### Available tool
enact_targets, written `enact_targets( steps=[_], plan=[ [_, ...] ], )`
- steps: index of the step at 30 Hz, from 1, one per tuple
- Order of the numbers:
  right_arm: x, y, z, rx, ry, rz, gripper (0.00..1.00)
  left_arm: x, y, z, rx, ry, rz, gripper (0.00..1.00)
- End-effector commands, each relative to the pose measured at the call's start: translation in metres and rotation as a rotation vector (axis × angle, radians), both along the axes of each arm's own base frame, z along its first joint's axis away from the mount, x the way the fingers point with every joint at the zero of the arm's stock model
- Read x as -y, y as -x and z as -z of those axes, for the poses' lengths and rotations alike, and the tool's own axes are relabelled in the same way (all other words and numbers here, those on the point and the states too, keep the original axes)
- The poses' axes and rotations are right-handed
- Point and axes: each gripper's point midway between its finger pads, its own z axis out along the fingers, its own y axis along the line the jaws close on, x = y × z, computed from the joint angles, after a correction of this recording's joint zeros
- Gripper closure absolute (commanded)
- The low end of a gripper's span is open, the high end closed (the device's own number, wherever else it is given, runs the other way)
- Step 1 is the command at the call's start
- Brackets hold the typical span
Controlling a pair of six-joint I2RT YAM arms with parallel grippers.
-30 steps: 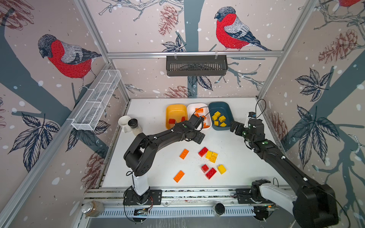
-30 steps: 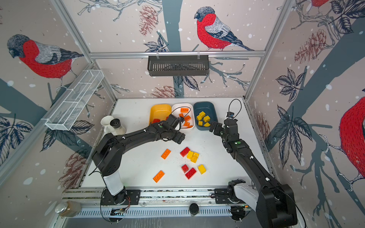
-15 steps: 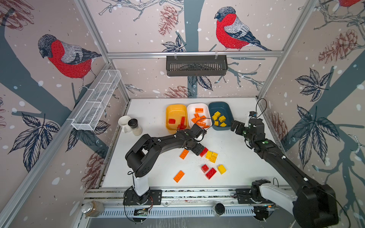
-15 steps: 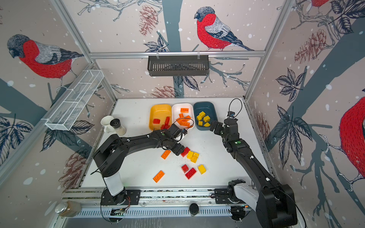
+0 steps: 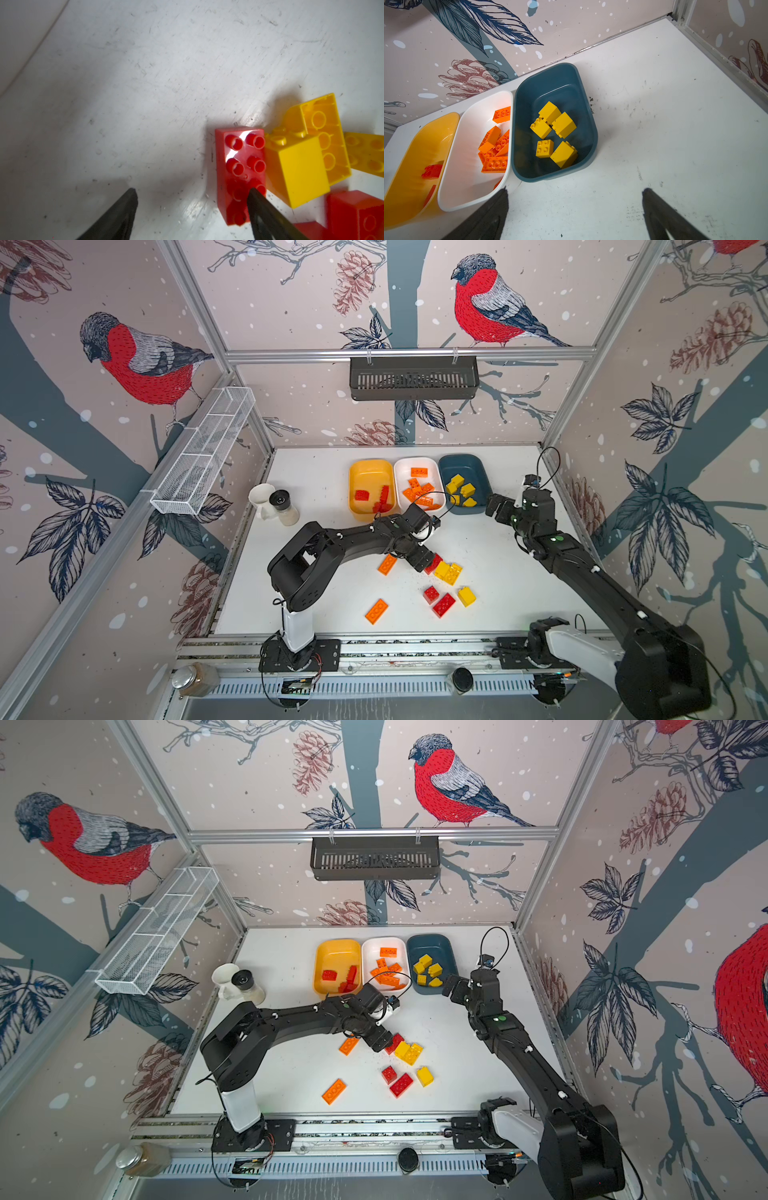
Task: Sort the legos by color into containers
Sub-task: 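Reach the left gripper to a red brick in the pile and grasp it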
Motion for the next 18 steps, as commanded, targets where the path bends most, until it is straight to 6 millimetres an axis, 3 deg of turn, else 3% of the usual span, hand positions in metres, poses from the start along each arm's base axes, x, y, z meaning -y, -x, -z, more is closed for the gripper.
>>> enact_targets(
  steps=[1, 6, 10, 18],
  plan=[
    [0.002, -0.001, -0.003, 0.006, 0.003, 0.015, 0.0, 0.004, -0.006, -0.013, 0.035, 0.041, -0.025, 0.16],
    [0.002, -0.001, -0.002, 0.004, 0.001, 0.017, 0.0, 0.008, 0.015, -0.02, 0.023, 0.063, 0.063, 0.15],
    [0.002, -0.001, -0.002, 0.006, -0.003, 0.02, 0.0, 0.008, 0.026, -0.004, 0.048, -0.027, 0.102, 0.17],
    [0.003, -0.001, -0.002, 0.004, -0.005, 0.023, 0.0, 0.01, 0.01, 0.017, 0.067, -0.096, 0.058, 0.29]
  ],
)
